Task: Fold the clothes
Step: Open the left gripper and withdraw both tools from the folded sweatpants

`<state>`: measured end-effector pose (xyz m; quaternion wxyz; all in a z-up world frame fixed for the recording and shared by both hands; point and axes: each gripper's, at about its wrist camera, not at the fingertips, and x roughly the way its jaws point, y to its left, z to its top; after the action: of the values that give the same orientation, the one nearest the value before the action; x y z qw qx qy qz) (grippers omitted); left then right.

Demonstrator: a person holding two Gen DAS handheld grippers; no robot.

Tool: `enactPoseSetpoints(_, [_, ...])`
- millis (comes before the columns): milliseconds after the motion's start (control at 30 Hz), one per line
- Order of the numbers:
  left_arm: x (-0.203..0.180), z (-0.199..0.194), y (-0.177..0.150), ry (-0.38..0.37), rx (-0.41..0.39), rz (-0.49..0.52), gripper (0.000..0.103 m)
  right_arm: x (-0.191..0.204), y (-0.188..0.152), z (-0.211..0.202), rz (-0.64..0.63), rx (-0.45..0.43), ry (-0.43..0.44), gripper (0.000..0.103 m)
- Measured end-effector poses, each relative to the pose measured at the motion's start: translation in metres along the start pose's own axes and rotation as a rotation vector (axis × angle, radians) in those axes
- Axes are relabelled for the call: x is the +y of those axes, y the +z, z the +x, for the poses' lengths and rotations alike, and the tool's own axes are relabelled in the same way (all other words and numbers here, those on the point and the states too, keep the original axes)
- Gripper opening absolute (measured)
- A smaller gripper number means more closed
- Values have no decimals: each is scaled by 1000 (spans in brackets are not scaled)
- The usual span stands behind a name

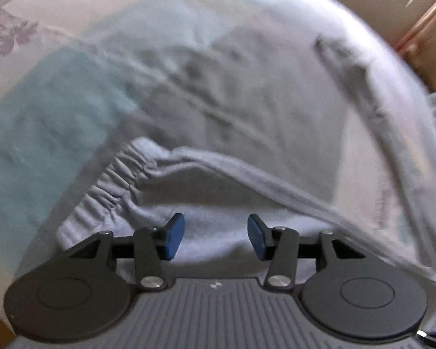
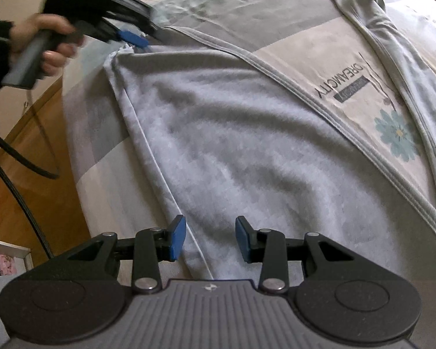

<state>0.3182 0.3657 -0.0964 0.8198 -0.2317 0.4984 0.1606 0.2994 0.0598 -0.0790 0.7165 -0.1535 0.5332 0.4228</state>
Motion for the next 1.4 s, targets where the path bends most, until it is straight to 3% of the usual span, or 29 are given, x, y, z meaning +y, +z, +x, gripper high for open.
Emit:
enactPoseSetpoints(133, [-9, 18, 17, 58, -107, 69, 53, -3, 1, 1, 16, 1, -15, 44])
enactPoseSetpoints(267, [-15, 24, 28, 60, -100, 117, 57, -8, -2, 2, 25, 11, -25, 44])
enactPoseSetpoints(467, [-22, -17, -2, 39, -149, 191, 60, -17, -10, -4, 36, 16, -33, 53])
enactPoseSetpoints(633, [-33, -18, -12, 93, -135, 226, 66, -25, -16, -3, 86, 17, -54, 54])
enactPoseSetpoints(667, [-36, -18, -13, 104, -131, 232, 73, -27, -16, -5, 96, 12, -53, 54])
enactPoseSetpoints(700, [-38, -17, -14, 116, -127, 237, 74, -27, -17, -7, 97, 9, -54, 54])
enactPoseSetpoints(800, [-45, -16, -17, 152, -116, 252, 67, -30, -23, -16, 106, -7, -65, 55])
enactPoseSetpoints(900, [-58, -17, -20, 170, -111, 289, 69, -37, -35, -29, 143, -32, -78, 55])
enactPoseSetpoints(1100, [-157, -25, -44, -14, -92, 563, 70, -48, -84, -65, 298, -73, -99, 55])
enactPoseSetpoints(1267, [-251, -19, -82, -231, 2, 775, 71, -57, -149, -97, 466, -63, -107, 55])
enactPoseSetpoints(1400, [-305, -17, -112, -340, 77, 897, 71, -70, -209, -121, 642, -46, -170, 55])
